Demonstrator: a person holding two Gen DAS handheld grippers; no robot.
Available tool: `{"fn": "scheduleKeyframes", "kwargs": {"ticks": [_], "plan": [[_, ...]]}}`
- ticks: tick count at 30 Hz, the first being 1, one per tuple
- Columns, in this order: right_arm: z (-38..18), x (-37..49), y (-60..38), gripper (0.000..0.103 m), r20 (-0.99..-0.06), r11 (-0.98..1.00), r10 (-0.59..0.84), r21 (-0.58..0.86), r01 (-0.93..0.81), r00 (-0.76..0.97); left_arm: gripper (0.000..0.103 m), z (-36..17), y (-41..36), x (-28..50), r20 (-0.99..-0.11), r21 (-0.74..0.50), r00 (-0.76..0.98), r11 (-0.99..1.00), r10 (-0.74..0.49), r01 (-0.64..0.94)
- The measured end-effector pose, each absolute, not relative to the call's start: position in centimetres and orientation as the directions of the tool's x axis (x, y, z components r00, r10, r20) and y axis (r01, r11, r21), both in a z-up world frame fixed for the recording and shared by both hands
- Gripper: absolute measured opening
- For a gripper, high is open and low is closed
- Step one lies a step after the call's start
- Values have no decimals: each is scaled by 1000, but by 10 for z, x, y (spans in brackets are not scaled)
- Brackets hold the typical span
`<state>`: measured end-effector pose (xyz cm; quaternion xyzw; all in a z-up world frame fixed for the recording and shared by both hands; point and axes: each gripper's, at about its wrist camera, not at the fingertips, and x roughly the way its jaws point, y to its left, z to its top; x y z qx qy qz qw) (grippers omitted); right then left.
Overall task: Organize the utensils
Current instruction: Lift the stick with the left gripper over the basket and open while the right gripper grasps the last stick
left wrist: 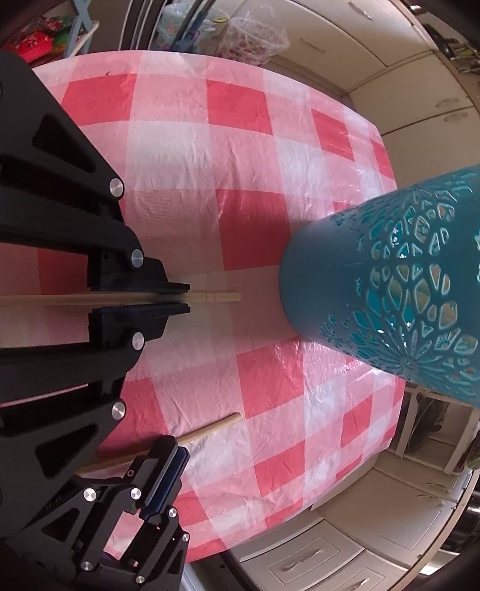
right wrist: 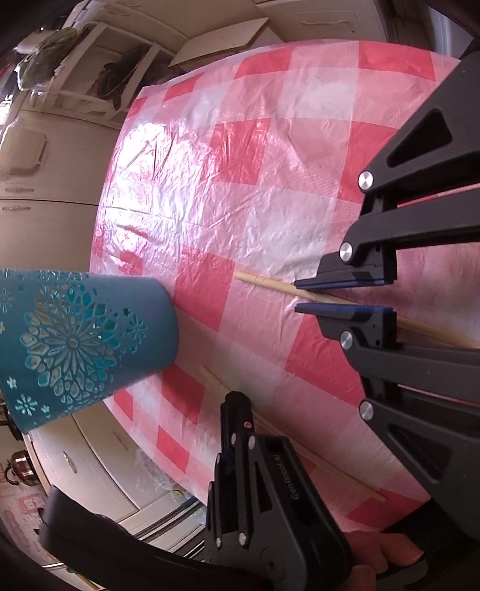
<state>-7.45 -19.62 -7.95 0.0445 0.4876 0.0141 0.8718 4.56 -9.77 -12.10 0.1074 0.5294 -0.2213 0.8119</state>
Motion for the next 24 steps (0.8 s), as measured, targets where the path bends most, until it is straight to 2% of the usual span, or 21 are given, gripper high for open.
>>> {"fn": "scheduleKeyframes", "kwargs": {"ticks": [3,7,9,14,18,21,24], "plan": [[-81,-79,-207,7,-843,982,122,179,59,525,5,-109,-76,44,-891,-148,328,885,-312,441],[-82,-85,-218,6,-825,965,161,248,91,542,5,-60,-33,36,-815,-249,398,875,-421,416],[-83,-86,-219,6,-820,963,162,253,95,548,5,-19,-12,38,-736,-315,460,852,-497,418],[-84,-87,-221,6,-809,954,181,282,99,559,5,73,-2,52,-505,-376,624,802,-597,463],[-86,-87,-224,6,-800,950,190,296,99,569,5,113,-19,70,-349,-359,726,800,-592,480],[-86,-87,-226,6,-795,947,197,307,100,574,5,124,-40,88,-288,-353,776,815,-562,459],[-87,-85,-228,6,-790,941,207,322,103,577,5,126,-64,105,-235,-275,849,870,-474,409]]}}
